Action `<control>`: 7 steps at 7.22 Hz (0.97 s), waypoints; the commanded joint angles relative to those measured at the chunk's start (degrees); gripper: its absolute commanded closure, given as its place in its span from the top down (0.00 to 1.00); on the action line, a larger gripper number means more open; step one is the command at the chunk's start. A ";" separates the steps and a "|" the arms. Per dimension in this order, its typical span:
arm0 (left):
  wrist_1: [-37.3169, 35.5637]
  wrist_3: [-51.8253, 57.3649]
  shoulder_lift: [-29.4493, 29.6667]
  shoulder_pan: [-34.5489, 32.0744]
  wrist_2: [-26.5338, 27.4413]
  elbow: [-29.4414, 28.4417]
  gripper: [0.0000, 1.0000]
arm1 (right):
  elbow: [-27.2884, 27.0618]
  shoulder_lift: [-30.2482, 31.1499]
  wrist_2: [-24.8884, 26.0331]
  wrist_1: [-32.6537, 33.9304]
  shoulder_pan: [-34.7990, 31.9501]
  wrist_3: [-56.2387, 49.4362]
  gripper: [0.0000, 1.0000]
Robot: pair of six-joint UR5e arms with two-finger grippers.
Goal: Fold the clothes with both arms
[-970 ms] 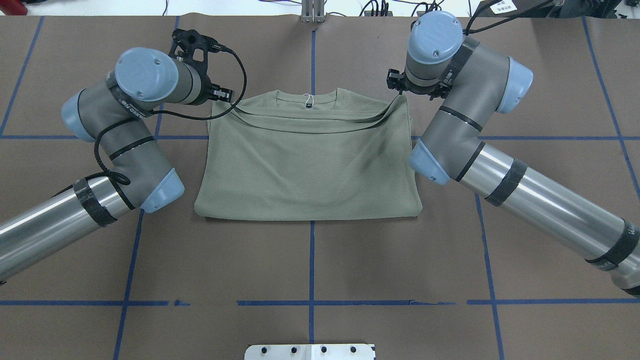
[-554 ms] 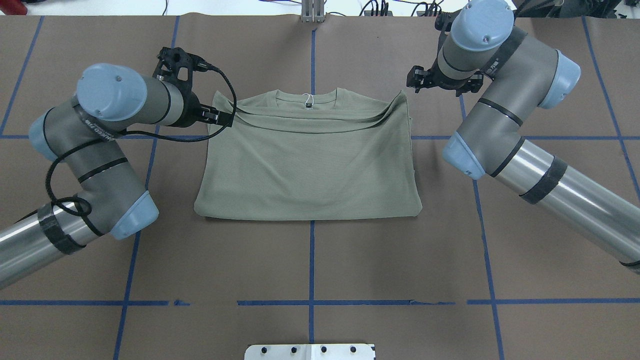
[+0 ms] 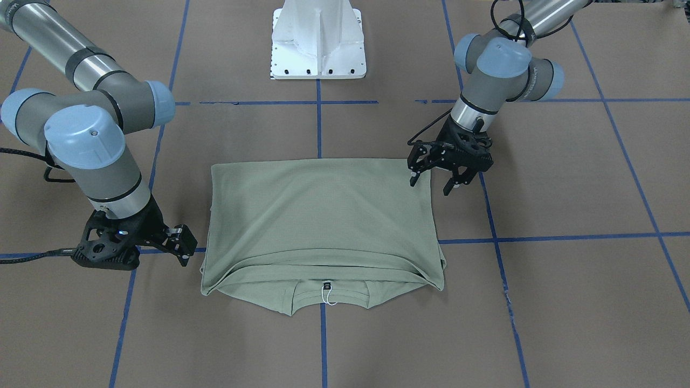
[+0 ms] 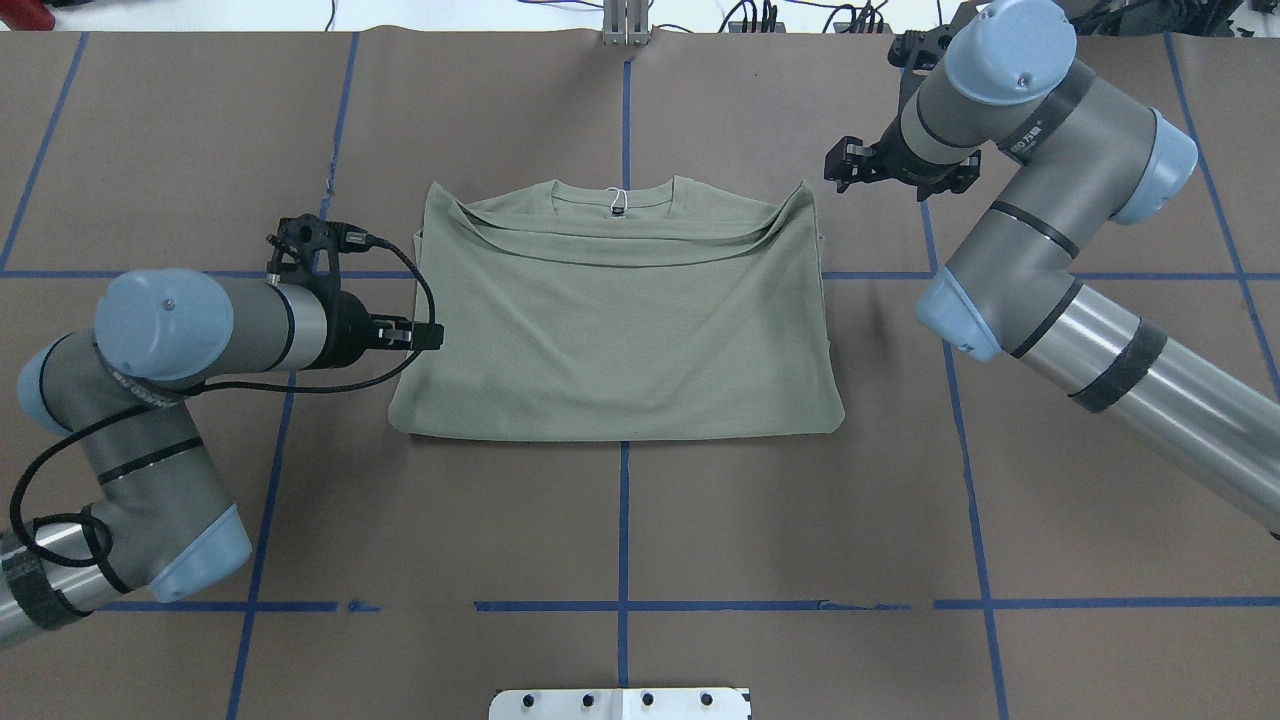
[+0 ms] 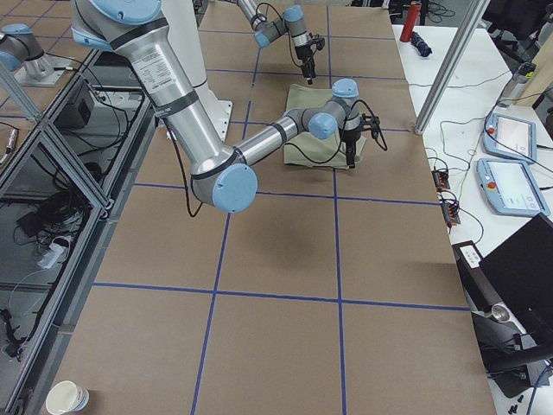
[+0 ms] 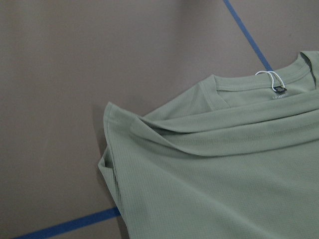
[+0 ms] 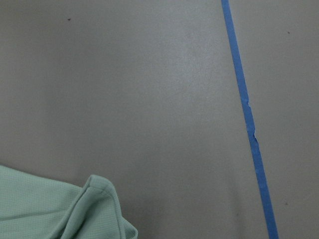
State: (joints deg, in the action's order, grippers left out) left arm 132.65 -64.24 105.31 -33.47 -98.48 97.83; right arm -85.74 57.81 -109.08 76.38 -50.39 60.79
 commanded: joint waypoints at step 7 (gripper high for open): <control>3.84 -5.37 -4.50 4.73 2.06 0.78 0.20 | -1.27 0.55 0.01 -0.09 0.03 0.47 1.00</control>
State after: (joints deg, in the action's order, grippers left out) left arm 136.49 -69.57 100.78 -28.86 -96.32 98.40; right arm -87.01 58.36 -109.07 76.33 -50.42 61.26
